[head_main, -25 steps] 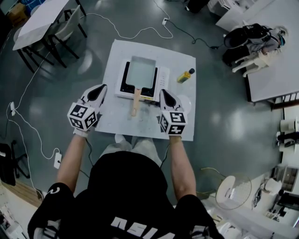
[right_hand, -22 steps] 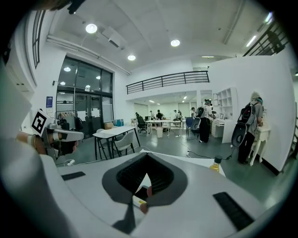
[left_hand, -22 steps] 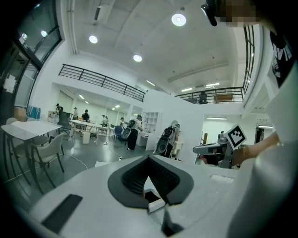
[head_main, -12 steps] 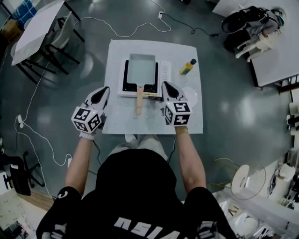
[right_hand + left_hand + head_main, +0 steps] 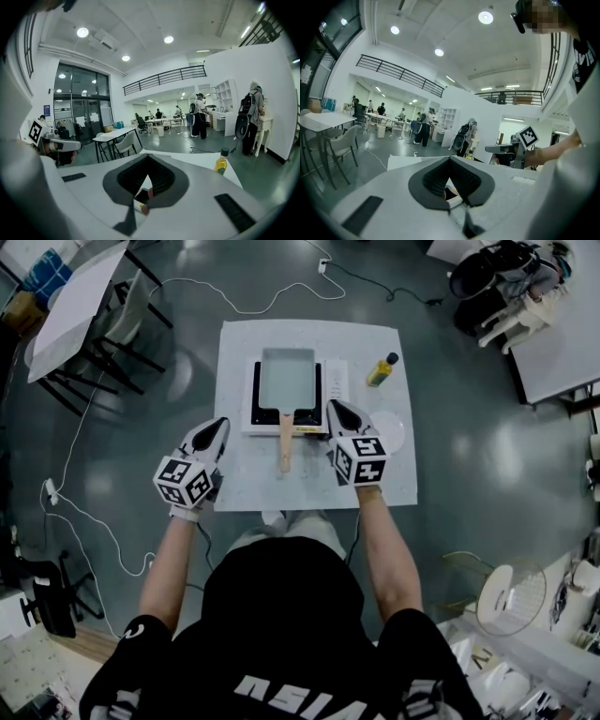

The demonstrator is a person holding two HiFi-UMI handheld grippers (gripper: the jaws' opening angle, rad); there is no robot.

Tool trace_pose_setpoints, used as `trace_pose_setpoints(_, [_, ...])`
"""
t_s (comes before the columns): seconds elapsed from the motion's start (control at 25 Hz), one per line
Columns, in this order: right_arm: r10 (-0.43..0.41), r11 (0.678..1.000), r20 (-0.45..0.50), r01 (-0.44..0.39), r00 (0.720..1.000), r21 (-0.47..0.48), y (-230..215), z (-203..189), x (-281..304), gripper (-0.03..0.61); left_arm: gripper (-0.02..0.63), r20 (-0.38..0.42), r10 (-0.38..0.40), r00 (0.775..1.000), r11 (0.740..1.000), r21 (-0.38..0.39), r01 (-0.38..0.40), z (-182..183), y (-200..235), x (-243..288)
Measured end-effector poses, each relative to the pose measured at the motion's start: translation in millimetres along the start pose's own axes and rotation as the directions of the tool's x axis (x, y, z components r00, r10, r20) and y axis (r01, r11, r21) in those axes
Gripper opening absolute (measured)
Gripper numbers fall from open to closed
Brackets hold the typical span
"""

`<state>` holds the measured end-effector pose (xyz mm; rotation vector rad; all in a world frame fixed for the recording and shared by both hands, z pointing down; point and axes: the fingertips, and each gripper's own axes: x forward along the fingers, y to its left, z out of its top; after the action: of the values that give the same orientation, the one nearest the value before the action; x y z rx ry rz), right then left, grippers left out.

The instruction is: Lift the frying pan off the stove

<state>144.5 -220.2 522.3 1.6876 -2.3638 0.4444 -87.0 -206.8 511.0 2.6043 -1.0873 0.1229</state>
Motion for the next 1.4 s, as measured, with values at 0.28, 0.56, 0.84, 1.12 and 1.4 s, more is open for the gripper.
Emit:
trace_pose_setpoints(0.28, [0.061, 0.996, -0.027, -0.059, 0.998, 0.062, 0, -20, 10, -0.009, -0.003, -0.066, -0.059, 0.996, 0.997, -0.059, 0.056, -27, -7, 15])
trace_pose_setpoints(0.56, [0.158, 0.983, -0.112, -0.146, 0.981, 0.109, 6, -59, 23, -0.009, -0.003, -0.121, -0.197, 0.973, 0.965, -0.199, 0.171, -68, -27, 32])
trace_pose_setpoints(0.84, [0.319, 0.927, -0.173, -0.269, 0.932, 0.263, 15, -95, 39, 0.076, 0.075, -0.169, -0.327, 0.93, 0.916, -0.297, 0.268, -103, -46, 47])
trace_pose_setpoints(1.12, [0.511, 0.825, -0.226, -0.4, 0.829, 0.399, 39, -126, 52, 0.235, 0.215, -0.205, -0.438, 0.875, 0.853, -0.4, 0.334, -136, -63, 61])
trace_pose_setpoints(1.4, [0.627, 0.727, -0.225, -0.456, 0.746, 0.513, 57, -146, 65, 0.287, 0.264, -0.231, -0.513, 0.827, 0.796, -0.487, 0.359, -165, -78, 72])
